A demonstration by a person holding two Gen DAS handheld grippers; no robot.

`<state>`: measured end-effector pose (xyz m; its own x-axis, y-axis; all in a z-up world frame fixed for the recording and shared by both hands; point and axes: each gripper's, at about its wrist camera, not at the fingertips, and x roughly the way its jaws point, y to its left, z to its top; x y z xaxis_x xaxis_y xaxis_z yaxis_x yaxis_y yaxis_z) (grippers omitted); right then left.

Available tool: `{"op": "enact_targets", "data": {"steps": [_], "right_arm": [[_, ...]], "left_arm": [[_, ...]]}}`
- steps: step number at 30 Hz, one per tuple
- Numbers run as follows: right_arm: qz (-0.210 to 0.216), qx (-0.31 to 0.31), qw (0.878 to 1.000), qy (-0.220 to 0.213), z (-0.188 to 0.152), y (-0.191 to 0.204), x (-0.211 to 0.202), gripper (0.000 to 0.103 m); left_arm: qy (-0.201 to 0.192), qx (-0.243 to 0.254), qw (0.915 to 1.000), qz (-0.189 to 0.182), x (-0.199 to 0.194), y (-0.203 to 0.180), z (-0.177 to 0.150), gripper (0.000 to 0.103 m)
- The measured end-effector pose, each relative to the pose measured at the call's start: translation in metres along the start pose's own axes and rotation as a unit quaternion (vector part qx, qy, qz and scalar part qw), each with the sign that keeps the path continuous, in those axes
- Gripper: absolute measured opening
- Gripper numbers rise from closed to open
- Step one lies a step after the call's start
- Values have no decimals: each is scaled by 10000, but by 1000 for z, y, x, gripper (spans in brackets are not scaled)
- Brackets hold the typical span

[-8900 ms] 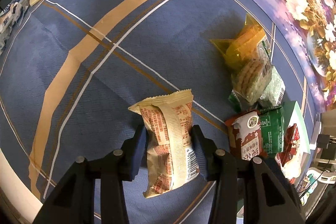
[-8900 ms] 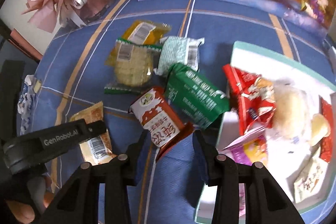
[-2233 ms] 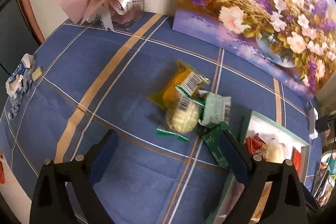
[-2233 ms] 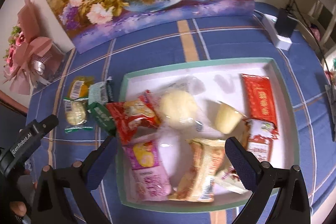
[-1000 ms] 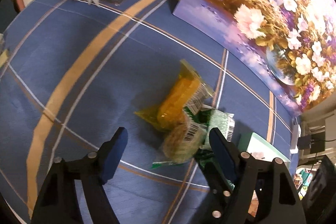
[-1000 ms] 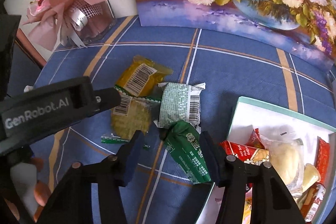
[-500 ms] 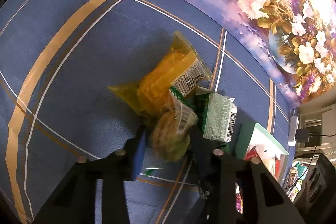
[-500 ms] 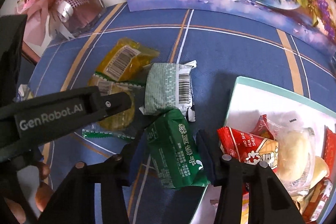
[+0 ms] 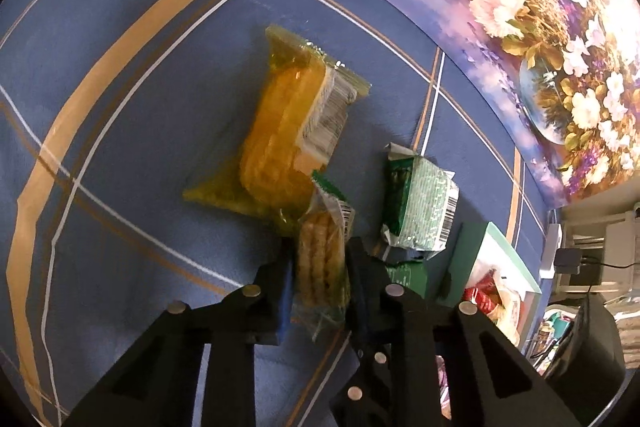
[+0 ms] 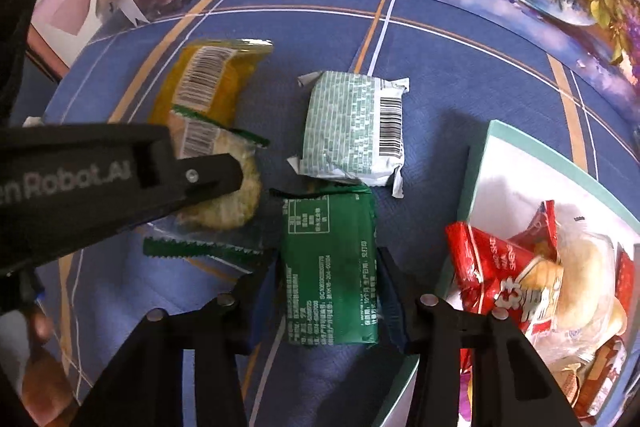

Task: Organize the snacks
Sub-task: 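Grasp the round biscuit packet with the left gripper while the right gripper grasps the green rectangular packet, then carry the biscuit packet and green packet into the tray and open both grippers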

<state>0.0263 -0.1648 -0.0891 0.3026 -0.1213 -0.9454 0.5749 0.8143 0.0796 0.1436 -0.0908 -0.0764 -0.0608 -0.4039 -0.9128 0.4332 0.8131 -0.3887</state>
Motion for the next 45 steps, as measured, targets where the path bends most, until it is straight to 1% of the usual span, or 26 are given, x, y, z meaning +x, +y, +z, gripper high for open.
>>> {"op": "enact_targets", "data": {"steps": [3,8,12,19,26,33,39,45], "right_arm": [[-30,44,10000,-18,-3,-2,-1,43],[-1,142,9999,-5,-8,-7,-4,42],[101,260,9996,5,-8,-8,-7,42],[178,405,9989,-179,-15,-15,-38,42],[117,508,9981,-328,-30,-19,-70,42],[143,728,9966,-366,-43,-27,-88,42],[139,924,9944,-498,-54,-36,-107,42],[84,1226,9908,-571,-63,-59,-120,42]], "left_arm": [[6,-34,10000,-6,-1,2,-3,25],[15,-118,9999,-73,-5,7,-7,23],[-8,-138,9999,-51,-11,8,-11,21],[-128,-134,9998,-71,-27,6,-17,20],[-305,1,9994,-165,-50,-4,-30,20],[-464,185,9984,-279,-69,-18,-43,20],[-647,346,9967,-360,-85,-31,-52,20],[-747,651,9942,-413,-93,-55,-64,20]]}}
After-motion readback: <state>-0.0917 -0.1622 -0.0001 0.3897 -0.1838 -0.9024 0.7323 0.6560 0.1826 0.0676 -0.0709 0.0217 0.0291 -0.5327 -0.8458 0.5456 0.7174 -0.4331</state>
